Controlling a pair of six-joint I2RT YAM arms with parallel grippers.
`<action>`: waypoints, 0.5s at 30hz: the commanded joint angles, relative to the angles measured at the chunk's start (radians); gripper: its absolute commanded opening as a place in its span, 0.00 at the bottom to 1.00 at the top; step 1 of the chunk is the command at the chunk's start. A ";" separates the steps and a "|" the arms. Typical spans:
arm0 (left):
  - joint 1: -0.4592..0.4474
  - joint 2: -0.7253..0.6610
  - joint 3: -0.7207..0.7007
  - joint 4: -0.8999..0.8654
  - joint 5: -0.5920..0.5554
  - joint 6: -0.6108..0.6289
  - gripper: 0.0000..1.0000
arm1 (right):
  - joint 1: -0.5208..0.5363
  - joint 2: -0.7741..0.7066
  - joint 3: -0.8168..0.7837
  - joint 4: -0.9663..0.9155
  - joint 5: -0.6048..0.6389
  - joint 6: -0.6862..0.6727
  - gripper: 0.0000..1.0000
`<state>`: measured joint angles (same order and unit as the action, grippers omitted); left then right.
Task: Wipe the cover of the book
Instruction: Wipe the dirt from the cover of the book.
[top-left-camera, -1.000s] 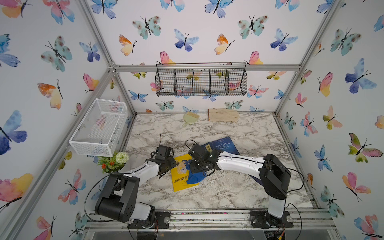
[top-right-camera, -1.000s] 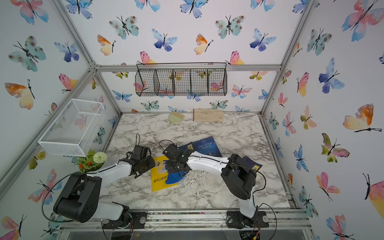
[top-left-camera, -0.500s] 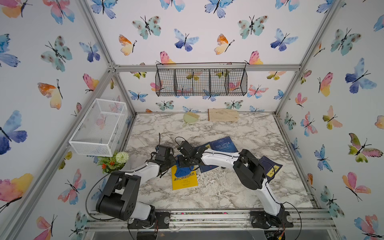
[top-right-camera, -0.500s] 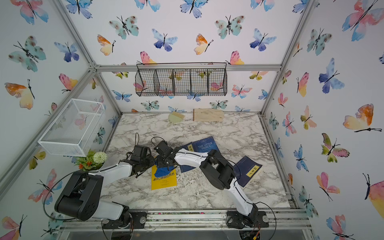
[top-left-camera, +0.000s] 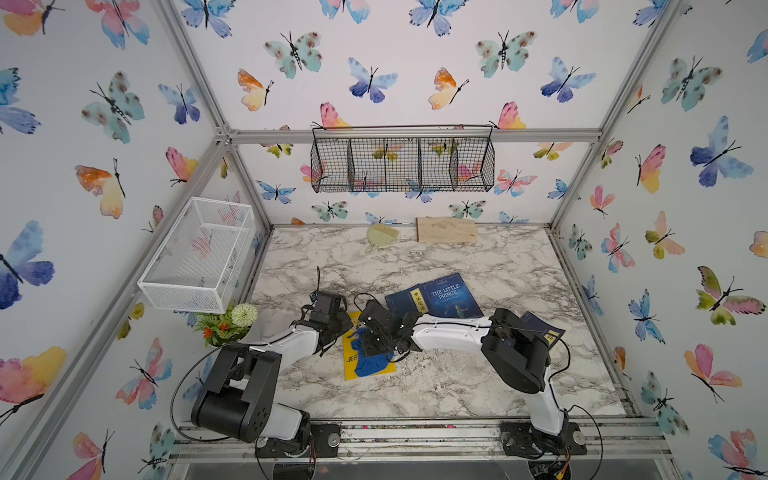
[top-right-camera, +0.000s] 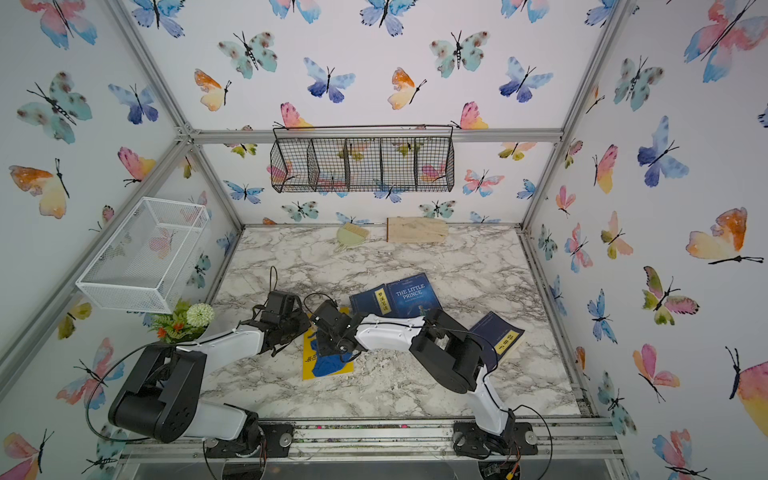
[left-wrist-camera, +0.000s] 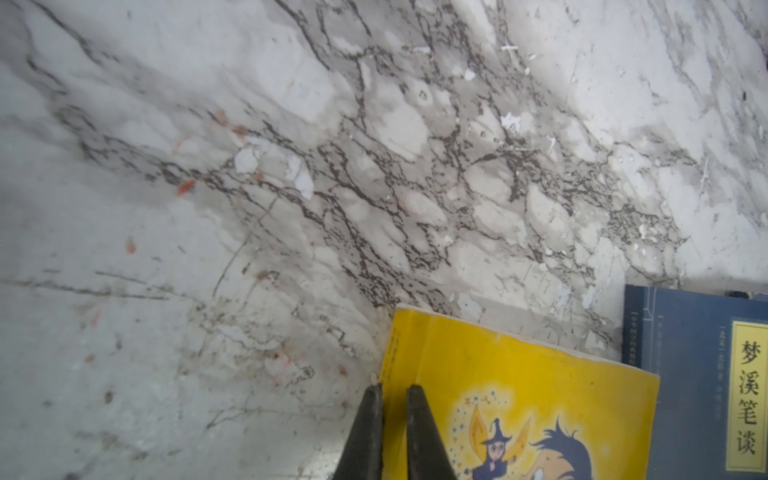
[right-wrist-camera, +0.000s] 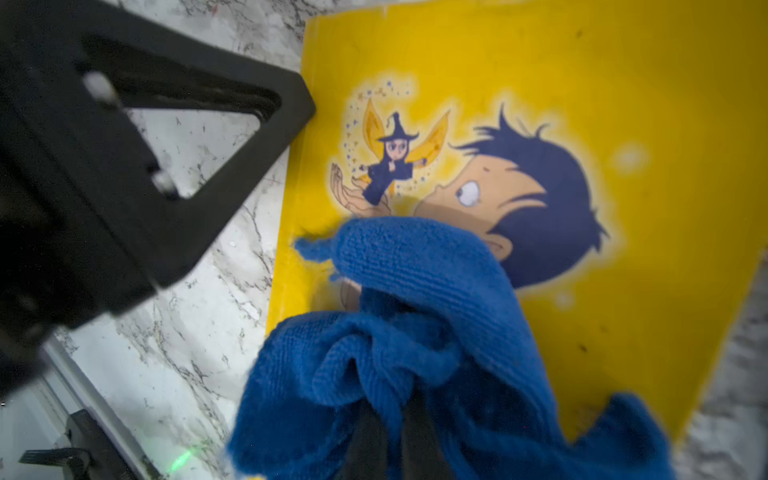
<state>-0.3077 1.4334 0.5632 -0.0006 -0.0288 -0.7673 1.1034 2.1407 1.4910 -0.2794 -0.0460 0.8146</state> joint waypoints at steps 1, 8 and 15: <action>-0.013 0.034 -0.052 -0.138 0.029 -0.003 0.12 | -0.086 0.243 0.085 -0.258 0.024 -0.050 0.01; -0.013 0.029 -0.056 -0.134 0.024 -0.017 0.12 | -0.087 0.262 0.069 -0.229 -0.005 -0.042 0.01; -0.013 0.018 -0.068 -0.125 0.018 -0.030 0.12 | 0.115 0.093 -0.197 -0.131 -0.018 0.073 0.01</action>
<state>-0.3077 1.4265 0.5453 0.0212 -0.0376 -0.7933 1.1103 2.1315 1.4212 -0.1497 -0.0578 0.8307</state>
